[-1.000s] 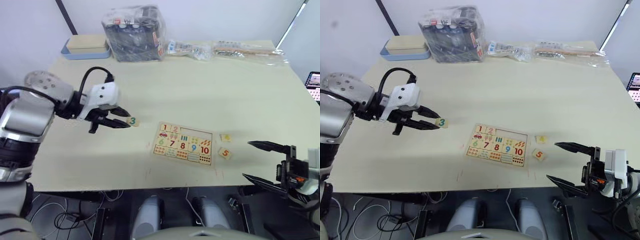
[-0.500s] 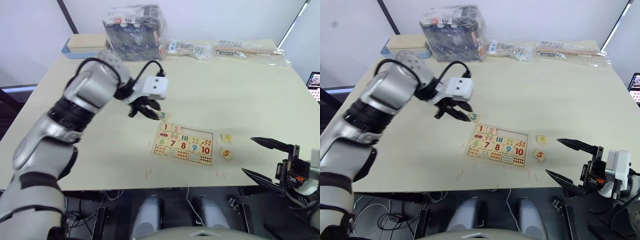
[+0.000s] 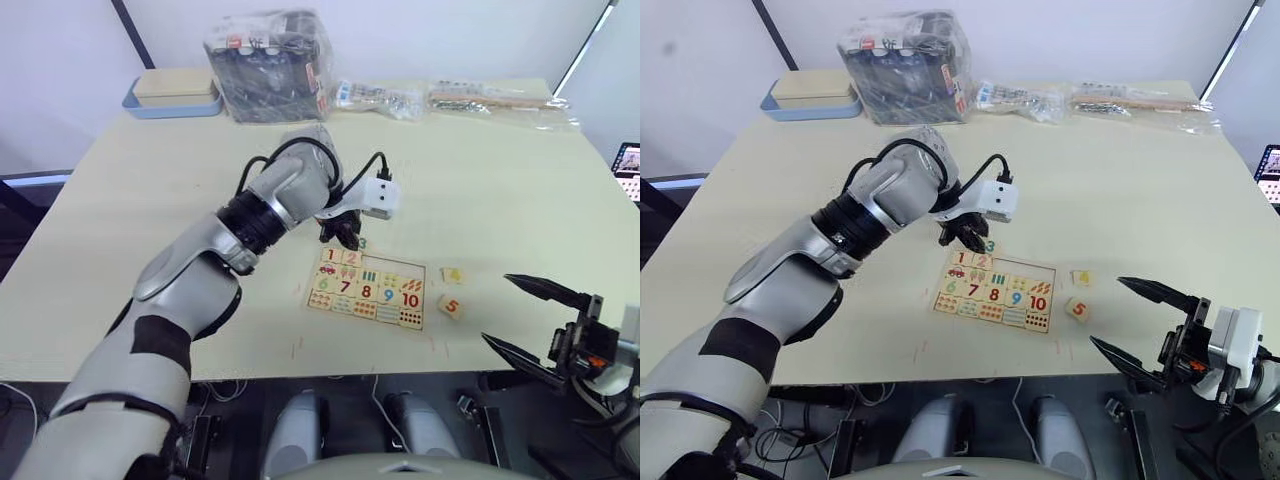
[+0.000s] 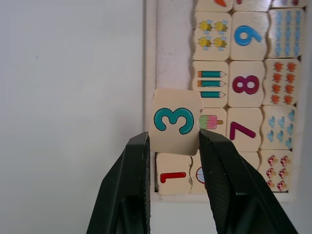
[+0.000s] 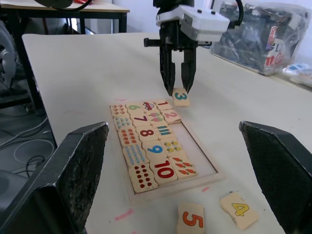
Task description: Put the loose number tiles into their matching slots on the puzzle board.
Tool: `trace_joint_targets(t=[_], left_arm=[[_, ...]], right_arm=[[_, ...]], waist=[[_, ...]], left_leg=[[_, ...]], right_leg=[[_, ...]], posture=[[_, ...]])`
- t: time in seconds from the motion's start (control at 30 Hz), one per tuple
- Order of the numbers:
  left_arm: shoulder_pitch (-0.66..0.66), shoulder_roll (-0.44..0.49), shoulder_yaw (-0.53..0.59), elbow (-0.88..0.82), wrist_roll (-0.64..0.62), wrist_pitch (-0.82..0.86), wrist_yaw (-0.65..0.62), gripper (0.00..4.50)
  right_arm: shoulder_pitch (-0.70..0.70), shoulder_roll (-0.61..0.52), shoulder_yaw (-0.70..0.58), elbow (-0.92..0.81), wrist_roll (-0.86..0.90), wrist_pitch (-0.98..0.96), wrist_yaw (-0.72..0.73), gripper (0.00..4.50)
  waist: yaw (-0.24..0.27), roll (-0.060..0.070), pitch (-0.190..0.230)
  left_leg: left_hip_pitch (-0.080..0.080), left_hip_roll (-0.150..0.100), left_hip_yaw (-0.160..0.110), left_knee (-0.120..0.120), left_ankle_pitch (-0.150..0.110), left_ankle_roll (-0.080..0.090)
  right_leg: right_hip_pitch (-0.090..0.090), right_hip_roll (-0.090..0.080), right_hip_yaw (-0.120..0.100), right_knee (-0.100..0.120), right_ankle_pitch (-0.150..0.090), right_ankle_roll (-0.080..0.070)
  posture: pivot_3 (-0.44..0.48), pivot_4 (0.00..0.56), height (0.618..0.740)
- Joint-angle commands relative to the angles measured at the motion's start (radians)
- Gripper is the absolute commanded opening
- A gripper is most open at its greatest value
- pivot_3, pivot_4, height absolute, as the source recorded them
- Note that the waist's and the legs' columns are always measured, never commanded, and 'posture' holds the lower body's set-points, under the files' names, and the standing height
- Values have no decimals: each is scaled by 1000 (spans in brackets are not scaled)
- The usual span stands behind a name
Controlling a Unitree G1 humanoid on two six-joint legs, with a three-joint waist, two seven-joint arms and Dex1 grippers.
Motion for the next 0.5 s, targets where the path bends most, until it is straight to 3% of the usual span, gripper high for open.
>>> trace_joint_targets(t=[0.03,0.5], left_arm=[[-4,-74,-16,28,35,35,35,989],[50,-116,-21,20,66,60,72,989]], right_arm=[[0,18,16,-15,-19,-38,-14,4500],[22,26,31,-21,-32,-62,-32,4500]], waist=[[1,0,0],[0,0,0]], left_leg=[[-1,-1,-1,0,0,0],[-1,-5,-4,0,0,0]], right_leg=[[0,0,0,0,0,1],[0,0,2,1,-1,2]], posture=[[0,150,740],[0,150,740]])
